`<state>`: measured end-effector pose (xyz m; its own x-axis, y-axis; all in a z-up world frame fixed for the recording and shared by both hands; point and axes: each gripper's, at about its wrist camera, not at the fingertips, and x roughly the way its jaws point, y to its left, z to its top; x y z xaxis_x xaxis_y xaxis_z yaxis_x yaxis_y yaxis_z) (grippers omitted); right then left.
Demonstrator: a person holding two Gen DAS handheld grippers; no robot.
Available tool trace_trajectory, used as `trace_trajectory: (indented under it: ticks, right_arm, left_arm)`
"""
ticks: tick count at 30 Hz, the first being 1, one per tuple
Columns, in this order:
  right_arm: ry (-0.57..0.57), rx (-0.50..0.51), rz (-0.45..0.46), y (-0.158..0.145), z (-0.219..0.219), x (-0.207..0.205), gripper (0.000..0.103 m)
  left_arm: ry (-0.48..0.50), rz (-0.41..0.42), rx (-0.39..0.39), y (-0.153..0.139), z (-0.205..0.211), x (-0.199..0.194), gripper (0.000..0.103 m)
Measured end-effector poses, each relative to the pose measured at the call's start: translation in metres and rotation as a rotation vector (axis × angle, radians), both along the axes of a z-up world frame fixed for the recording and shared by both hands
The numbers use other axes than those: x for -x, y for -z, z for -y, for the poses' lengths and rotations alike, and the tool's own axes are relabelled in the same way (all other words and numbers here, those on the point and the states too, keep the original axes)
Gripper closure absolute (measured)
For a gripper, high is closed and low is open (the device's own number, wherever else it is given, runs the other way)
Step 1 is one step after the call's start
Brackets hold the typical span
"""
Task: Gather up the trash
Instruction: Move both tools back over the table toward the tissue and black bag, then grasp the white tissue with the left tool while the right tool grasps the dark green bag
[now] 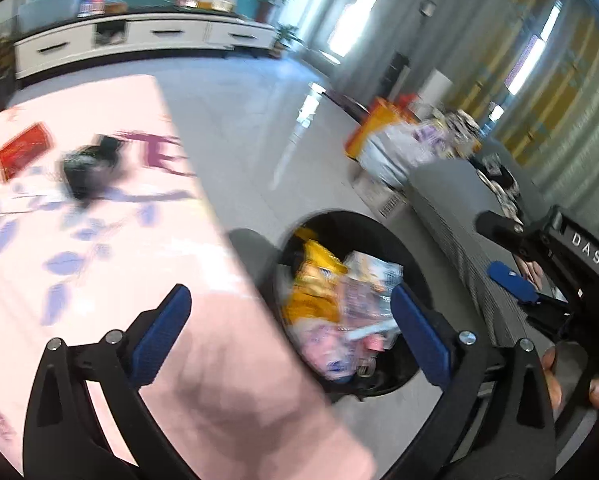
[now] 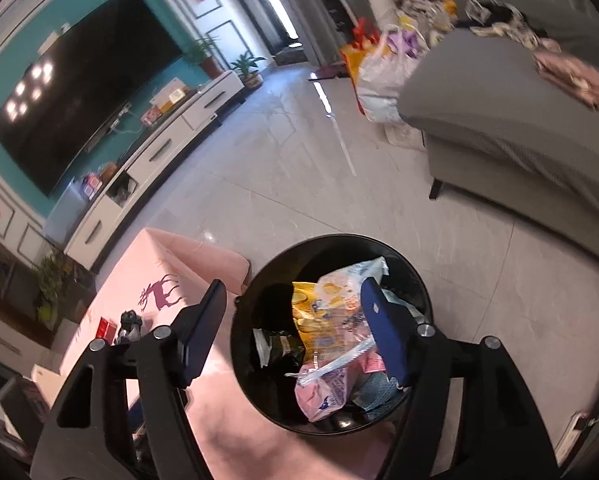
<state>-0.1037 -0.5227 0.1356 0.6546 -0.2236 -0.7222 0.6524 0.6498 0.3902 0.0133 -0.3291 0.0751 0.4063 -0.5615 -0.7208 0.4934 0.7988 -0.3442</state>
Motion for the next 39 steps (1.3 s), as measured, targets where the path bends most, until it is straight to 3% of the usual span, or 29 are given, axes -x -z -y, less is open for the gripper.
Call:
trace_trajectory:
  ticks: [6, 10, 13, 16, 19, 22, 26, 31, 36, 39]
  right_arm:
    - [-0.074, 0.122, 0.001, -0.022, -0.045, -0.021, 0.009]
    - [-0.142, 0.215, 0.012, -0.036, -0.081, -0.037, 0.004]
    - [-0.185, 0.258, 0.028, -0.04, -0.104, -0.048, 0.004]
    - [-0.235, 0.252, 0.045, -0.039, -0.123, -0.061, 0.004]
    - [-0.282, 0.214, 0.055, -0.036, -0.138, -0.075, 0.004]
    - [-0.338, 0.199, 0.0, -0.028, -0.158, -0.099, 0.004]
    - [-0.414, 0.209, -0.062, -0.016, -0.192, -0.147, 0.004]
    - [-0.479, 0.191, -0.129, 0.009, -0.216, -0.21, 0.005]
    - [-0.518, 0.232, -0.197, 0.05, -0.224, -0.257, 0.015]
    - [-0.551, 0.195, -0.231, 0.074, -0.223, -0.273, 0.023]
  left_arm:
    - [-0.163, 0.076, -0.067, -0.023, -0.095, -0.017, 0.003]
    - [-0.308, 0.121, -0.144, -0.038, -0.172, -0.032, 0.003]
    - [-0.432, 0.153, -0.155, -0.044, -0.232, -0.043, 0.003]
    - [-0.591, 0.119, -0.139, -0.035, -0.291, -0.061, 0.003]
    - [-0.68, 0.067, -0.198, -0.021, -0.332, -0.086, 0.003]
    - [-0.765, 0.012, -0.238, -0.003, -0.365, -0.103, 0.004]
    - [-0.789, -0.097, -0.162, 0.019, -0.395, -0.114, 0.012]
    - [-0.741, -0.144, -0.171, 0.037, -0.388, -0.129, 0.02]
    - [-0.713, -0.167, -0.183, 0.053, -0.373, -0.138, 0.026]
    - [-0.702, -0.193, -0.219, 0.065, -0.371, -0.142, 0.039]
